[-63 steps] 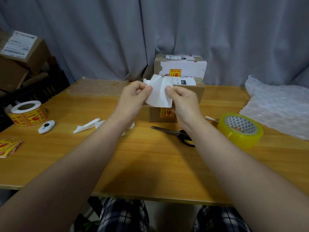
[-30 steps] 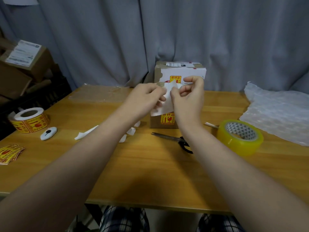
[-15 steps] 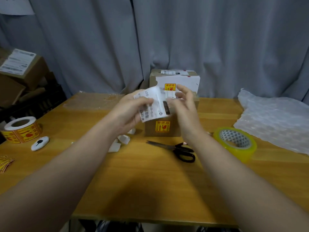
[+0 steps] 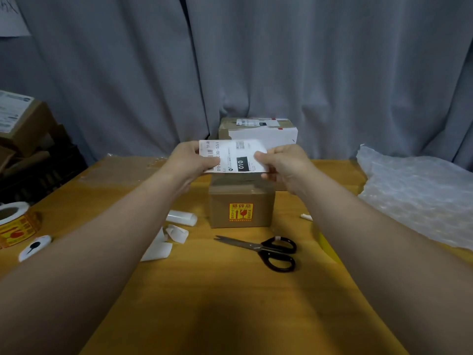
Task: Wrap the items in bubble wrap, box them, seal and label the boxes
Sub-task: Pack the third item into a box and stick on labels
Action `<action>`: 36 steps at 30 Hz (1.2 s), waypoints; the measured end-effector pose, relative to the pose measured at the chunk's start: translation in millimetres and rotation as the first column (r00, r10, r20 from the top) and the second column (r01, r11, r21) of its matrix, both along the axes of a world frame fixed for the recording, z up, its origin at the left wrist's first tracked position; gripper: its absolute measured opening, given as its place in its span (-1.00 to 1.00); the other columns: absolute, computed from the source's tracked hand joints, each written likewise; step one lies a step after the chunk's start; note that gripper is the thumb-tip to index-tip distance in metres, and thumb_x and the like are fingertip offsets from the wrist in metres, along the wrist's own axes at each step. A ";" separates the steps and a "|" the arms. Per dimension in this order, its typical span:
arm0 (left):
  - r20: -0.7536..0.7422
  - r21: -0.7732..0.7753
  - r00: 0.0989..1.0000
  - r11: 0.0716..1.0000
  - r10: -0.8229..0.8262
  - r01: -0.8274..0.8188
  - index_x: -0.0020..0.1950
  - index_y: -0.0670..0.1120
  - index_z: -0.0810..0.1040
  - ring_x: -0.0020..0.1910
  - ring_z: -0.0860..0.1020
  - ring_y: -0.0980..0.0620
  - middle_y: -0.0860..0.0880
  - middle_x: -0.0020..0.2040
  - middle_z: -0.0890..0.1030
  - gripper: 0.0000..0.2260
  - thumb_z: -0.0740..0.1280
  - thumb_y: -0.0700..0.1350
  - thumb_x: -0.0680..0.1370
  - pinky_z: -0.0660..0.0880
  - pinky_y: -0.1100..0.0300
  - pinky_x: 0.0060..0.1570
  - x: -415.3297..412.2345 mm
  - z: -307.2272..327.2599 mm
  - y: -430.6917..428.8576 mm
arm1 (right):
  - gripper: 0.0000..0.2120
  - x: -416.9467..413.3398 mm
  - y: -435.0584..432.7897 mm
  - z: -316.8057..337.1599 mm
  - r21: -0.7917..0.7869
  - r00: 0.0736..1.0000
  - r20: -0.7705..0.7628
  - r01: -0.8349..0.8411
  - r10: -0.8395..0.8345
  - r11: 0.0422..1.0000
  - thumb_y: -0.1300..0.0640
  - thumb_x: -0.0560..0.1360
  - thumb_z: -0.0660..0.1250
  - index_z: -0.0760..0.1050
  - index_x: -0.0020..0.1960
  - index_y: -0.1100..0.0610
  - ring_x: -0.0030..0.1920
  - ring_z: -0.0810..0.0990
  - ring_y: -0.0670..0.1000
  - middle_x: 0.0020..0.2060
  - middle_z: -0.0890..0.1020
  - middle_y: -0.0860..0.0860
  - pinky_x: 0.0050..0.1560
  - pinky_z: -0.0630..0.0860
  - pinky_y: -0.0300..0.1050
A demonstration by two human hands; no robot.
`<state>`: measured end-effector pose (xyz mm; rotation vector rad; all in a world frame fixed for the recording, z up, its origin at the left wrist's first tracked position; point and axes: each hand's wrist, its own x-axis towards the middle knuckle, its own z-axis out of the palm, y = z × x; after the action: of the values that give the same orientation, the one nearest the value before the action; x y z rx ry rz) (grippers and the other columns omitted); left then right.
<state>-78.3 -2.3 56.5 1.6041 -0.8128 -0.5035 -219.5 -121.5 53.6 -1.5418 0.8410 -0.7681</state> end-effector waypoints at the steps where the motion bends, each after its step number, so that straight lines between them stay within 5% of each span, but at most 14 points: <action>1: 0.027 0.004 0.999 0.999 0.045 -0.045 0.19 -0.28 0.52 -0.03 0.63 -0.05 -0.17 0.09 0.62 -0.72 0.37 -0.35 0.49 0.60 0.22 -0.10 1.0 -1.1 -4.7 | -0.84 4.3 -4.7 0.0 -0.029 0.999 -0.044 0.030 -0.032 0.999 0.19 0.46 0.45 0.51 -0.17 0.25 -0.19 0.68 0.06 -0.10 0.67 0.15 -0.32 0.62 -0.16; 3: 0.147 0.077 0.983 0.990 0.109 -0.121 0.12 -0.27 0.55 -0.06 0.64 -0.08 -0.20 0.07 0.63 -0.81 0.37 -0.28 0.51 0.61 0.14 -0.12 3.4 -4.0 -12.3 | -0.80 11.4 -12.4 -1.0 -0.093 0.983 -0.167 0.062 -0.077 0.994 0.16 0.43 0.48 0.52 -0.11 0.26 -0.22 0.70 0.09 -0.10 0.66 0.16 -0.18 0.67 -0.02; 7: 0.401 0.223 0.916 0.967 0.020 -0.119 0.04 -0.15 0.46 -0.42 0.56 0.00 -0.15 -0.08 0.63 -0.94 0.26 -0.20 0.59 0.46 0.28 -0.58 1.0 -10.0 -19.2 | -0.68 11.9 -19.4 -6.9 -0.143 0.931 -0.347 0.069 -0.115 0.987 0.13 0.42 0.49 0.49 0.07 0.26 -0.29 0.68 0.09 -0.06 0.64 0.16 -0.16 0.66 -0.03; 9: 0.525 0.275 0.850 0.952 -0.032 -0.133 0.04 -0.14 0.45 -0.40 0.52 0.05 -0.13 -0.05 0.62 -0.93 0.26 -0.17 0.59 0.44 0.29 -0.51 0.3 -13.7 -21.1 | -0.66 7.9 -21.4 -9.9 -0.115 0.933 -0.343 0.073 -0.109 0.991 0.18 0.42 0.49 0.46 0.10 0.28 -0.36 0.65 0.07 -0.03 0.63 0.17 -0.40 0.60 -0.16; 11: 0.598 0.314 0.799 0.935 -0.062 -0.162 0.10 -0.13 0.45 -0.17 0.55 0.02 -0.11 0.08 0.60 -0.87 0.29 -0.15 0.58 0.50 0.21 -0.28 1.0 -16.6 -22.0 | -0.69 4.8 -22.2 -13.2 -0.091 0.933 -0.349 0.064 -0.092 0.994 0.21 0.43 0.49 0.44 0.05 0.28 -0.44 0.60 0.05 -0.05 0.64 0.19 -0.52 0.52 -0.20; 15: 0.616 0.375 0.785 0.902 -0.069 -0.214 0.16 -0.17 0.44 0.08 0.53 -0.05 -0.13 0.17 0.56 -0.77 0.33 -0.11 0.56 0.48 0.14 -0.10 3.2 -21.8 -23.8 | -0.72 3.8 -17.8 -14.8 -0.130 0.918 -0.385 0.048 -0.095 0.990 0.16 0.45 0.47 0.44 0.03 0.25 -0.48 0.59 0.05 -0.10 0.66 0.19 -0.43 0.54 -0.20; 21: 0.612 0.349 0.790 0.904 -0.020 -0.247 0.20 -0.18 0.43 0.12 0.53 -0.08 -0.14 0.18 0.56 -0.73 0.33 -0.10 0.56 0.46 0.15 -0.10 2.3 -26.3 -25.6 | -0.70 5.3 -11.4 -16.9 -0.332 0.864 -0.471 0.014 -0.178 0.943 0.06 0.48 0.42 0.47 0.08 0.23 -0.51 0.55 -0.03 -0.37 0.58 0.09 -0.40 0.53 -0.22; 25: 0.633 0.339 0.774 0.904 -0.014 -0.260 0.20 -0.18 0.42 0.12 0.52 -0.08 -0.14 0.19 0.55 -0.73 0.33 -0.10 0.56 0.46 0.16 -0.11 1.6 -28.4 -25.1 | -0.72 5.2 -10.2 -21.8 -0.414 0.842 -0.491 0.002 -0.225 0.910 0.01 0.46 0.44 0.47 -0.04 0.19 -0.44 0.56 0.03 -0.32 0.59 0.10 -0.22 0.61 -0.06; 36: 0.621 0.298 0.783 0.922 0.008 -0.246 0.15 -0.18 0.44 0.11 0.54 -0.06 -0.13 0.17 0.57 -0.76 0.34 -0.10 0.55 0.52 0.11 -0.02 4.0 -32.1 -23.3 | -0.75 -1.5 -13.0 -28.9 -0.298 0.930 -0.332 0.055 -0.157 0.953 0.08 0.46 0.45 0.48 -0.27 0.18 -0.45 0.44 -0.05 -0.41 0.52 0.04 -0.39 0.43 -0.18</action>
<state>-74.3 -25.6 24.4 2.2099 -1.1222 -0.0064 -221.0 -134.5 24.7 -1.9413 1.1245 -0.7236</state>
